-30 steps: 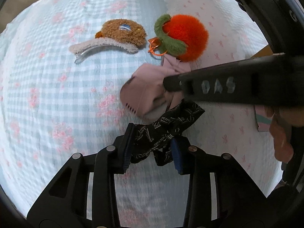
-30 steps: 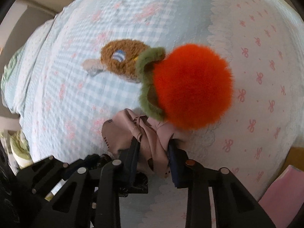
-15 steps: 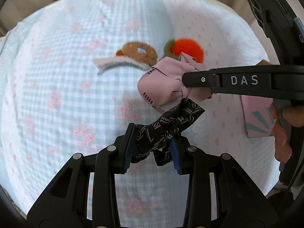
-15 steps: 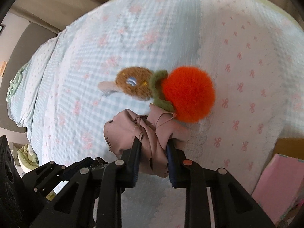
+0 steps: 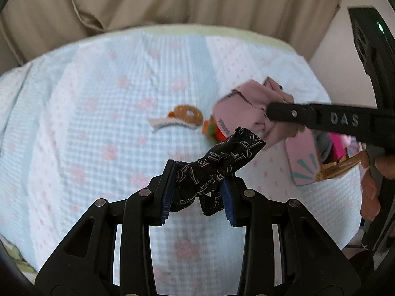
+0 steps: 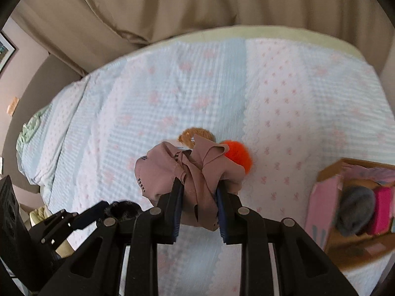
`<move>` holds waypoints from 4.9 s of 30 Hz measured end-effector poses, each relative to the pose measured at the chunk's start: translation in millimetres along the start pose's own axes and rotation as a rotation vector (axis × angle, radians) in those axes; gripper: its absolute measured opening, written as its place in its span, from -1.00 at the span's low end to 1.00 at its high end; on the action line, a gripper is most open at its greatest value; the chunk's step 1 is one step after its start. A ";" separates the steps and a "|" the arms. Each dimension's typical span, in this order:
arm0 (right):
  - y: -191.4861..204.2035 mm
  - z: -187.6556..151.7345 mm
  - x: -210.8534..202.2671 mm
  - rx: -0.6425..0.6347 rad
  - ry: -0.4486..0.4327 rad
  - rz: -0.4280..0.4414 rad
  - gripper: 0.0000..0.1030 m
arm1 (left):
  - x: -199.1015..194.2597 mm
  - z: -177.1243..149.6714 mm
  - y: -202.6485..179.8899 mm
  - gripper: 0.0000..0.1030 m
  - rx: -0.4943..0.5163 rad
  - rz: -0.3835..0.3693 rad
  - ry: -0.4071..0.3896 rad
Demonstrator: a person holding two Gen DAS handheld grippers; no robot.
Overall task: Organize soft objects
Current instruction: 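Carry the scrunchie and pink cloth to the cardboard box and release them inside, then lift both tools from the box and move toward the bear clip and pompom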
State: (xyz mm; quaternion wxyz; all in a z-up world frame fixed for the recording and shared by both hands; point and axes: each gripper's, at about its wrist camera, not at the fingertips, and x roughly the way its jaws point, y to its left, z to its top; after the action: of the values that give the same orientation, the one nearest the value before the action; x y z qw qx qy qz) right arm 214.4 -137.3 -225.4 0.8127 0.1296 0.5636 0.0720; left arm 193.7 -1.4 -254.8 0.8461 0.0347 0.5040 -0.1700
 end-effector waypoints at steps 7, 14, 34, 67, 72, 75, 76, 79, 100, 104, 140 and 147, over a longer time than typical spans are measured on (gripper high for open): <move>17.7 -21.1 -78.8 0.026 -0.107 -0.038 -0.55 | -72.7 11.8 -16.7 -0.39 0.042 0.002 -0.088; 16.1 -50.3 -154.0 0.068 -0.210 -0.065 -0.55 | -131.7 14.2 -44.1 -0.39 0.081 -0.007 -0.153; -154.6 -105.5 -277.9 0.218 -0.309 -0.212 -0.55 | -103.2 43.3 -258.2 -0.39 0.199 -0.166 -0.176; -383.6 -41.1 -97.9 0.333 0.142 -0.207 0.05 | 172.5 56.1 -380.4 0.93 0.308 -0.084 0.297; -383.2 -43.1 -98.2 0.339 0.118 -0.178 1.00 | 163.4 49.1 -375.9 0.99 0.358 -0.043 0.282; -381.9 -46.0 -99.0 0.353 0.121 -0.143 1.00 | 159.8 47.6 -368.6 0.99 0.341 -0.044 0.293; -380.0 -46.0 -99.8 0.353 0.120 -0.133 1.00 | 158.0 47.8 -367.1 0.99 0.337 -0.045 0.293; -372.2 -45.4 -107.7 0.334 0.094 -0.128 1.00 | 148.9 48.5 -364.8 0.99 0.335 -0.049 0.279; -268.0 -58.1 -245.9 0.205 -0.120 -0.253 1.00 | -23.1 68.7 -312.4 0.99 0.250 -0.097 0.006; -228.9 -69.2 -275.1 0.181 -0.171 -0.287 1.00 | -68.4 62.7 -284.6 0.99 0.223 -0.074 -0.050; 2.0 -71.8 -176.9 0.164 -0.308 -0.179 1.00 | -96.7 40.4 15.2 0.99 0.159 -0.052 -0.139; 2.6 -59.3 -92.2 0.258 -0.285 -0.157 1.00 | -15.9 63.4 48.3 0.99 0.192 -0.093 -0.090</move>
State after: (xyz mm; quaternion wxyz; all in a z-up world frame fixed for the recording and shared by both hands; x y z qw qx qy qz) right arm 126.3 -151.4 -161.6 0.8639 0.1970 0.4560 -0.0833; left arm 255.7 33.4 -215.5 0.8519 0.0846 0.4478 -0.2579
